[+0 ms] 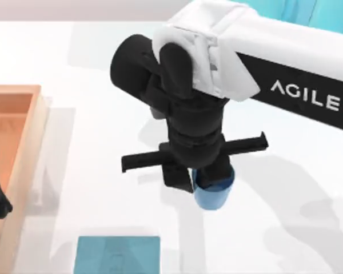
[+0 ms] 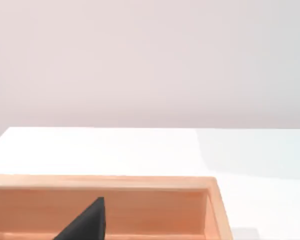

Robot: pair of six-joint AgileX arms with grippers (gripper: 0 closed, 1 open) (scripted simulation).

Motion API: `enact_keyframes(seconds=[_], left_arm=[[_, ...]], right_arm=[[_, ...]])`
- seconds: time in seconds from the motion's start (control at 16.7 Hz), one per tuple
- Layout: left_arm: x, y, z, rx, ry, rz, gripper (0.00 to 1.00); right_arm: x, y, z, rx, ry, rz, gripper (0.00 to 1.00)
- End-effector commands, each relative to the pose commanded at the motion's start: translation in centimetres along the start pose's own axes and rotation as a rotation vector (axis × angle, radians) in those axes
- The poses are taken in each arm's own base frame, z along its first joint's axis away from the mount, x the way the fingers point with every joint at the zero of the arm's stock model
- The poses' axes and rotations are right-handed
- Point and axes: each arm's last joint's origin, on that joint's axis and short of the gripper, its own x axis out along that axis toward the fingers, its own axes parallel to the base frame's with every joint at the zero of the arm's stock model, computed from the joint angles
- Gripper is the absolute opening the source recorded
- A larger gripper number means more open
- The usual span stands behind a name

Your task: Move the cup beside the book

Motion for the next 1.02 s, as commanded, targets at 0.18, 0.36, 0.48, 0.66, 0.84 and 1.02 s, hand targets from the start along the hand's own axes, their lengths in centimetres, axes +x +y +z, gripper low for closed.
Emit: enact_keyframes(seconds=[0.18,0.36,0.48,0.66,0.84,1.02], left_arm=[[0.0,0.0,0.0,0.0,0.0,0.0,1.0],[0.0,0.0,0.0,0.0,0.0,0.0,1.0],[0.0,0.0,0.0,0.0,0.0,0.0,1.0],[0.0,0.0,0.0,0.0,0.0,0.0,1.0],[0.0,0.0,0.0,0.0,0.0,0.0,1.0],[0.0,0.0,0.0,0.0,0.0,0.0,1.0]], right_arm=[[-0.7,1.9,-1.7,0.101,-0.012,0.008,0.0],[-1.0,2.8,-2.5,0.146,-0.017,0.014,0.0],[-1.0,2.8,-2.6,0.148,-0.018,0.014,0.0],[-1.0,2.7,-2.4,0.153,-0.017,0.016,0.0],[-0.1,2.6,-2.3,0.158,-0.019,0.017,0.0],[2.4,2.5,-2.4,0.152,-0.014,0.014,0.0]])
